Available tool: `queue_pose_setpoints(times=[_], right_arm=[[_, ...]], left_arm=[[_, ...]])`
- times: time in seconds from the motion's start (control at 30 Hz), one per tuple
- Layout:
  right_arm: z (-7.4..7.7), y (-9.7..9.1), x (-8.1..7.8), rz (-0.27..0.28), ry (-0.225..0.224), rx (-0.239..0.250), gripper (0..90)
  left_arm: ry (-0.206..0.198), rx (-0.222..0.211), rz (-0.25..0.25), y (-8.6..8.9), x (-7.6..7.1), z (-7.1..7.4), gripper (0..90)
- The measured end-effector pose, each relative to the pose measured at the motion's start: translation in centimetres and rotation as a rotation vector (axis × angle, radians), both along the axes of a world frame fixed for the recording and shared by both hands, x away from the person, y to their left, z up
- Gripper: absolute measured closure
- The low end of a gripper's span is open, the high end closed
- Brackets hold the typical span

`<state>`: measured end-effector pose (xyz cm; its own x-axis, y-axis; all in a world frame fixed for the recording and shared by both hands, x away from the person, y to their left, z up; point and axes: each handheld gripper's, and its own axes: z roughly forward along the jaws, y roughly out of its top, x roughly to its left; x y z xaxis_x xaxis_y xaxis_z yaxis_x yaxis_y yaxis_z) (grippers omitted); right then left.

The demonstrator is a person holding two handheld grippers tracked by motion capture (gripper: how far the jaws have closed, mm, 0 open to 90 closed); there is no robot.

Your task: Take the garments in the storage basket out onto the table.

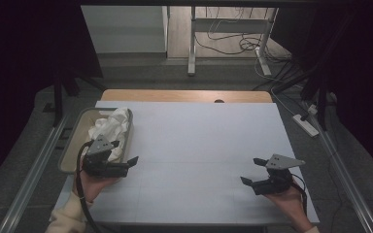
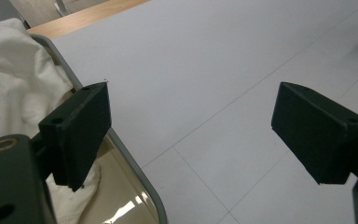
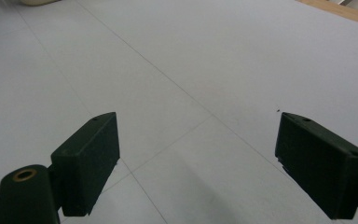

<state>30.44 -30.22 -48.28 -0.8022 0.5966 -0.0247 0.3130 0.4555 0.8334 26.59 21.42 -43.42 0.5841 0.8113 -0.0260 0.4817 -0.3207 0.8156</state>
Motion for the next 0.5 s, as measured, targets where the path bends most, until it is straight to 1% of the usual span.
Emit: queue_pose_setpoints(times=[0.13, 0.5], right_arm=[[0.1, 0.0, -0.1, -0.003, -0.008, 0.003, 13.7], [0.0, 0.0, 0.0, -0.001, -0.003, 0.002, 13.6]], left_arm=[[0.003, 0.001, 0.004, 0.2, 0.2, 0.1, 12.8], [0.001, 0.006, 0.015, 0.6, 1.1, 0.4, 12.8]])
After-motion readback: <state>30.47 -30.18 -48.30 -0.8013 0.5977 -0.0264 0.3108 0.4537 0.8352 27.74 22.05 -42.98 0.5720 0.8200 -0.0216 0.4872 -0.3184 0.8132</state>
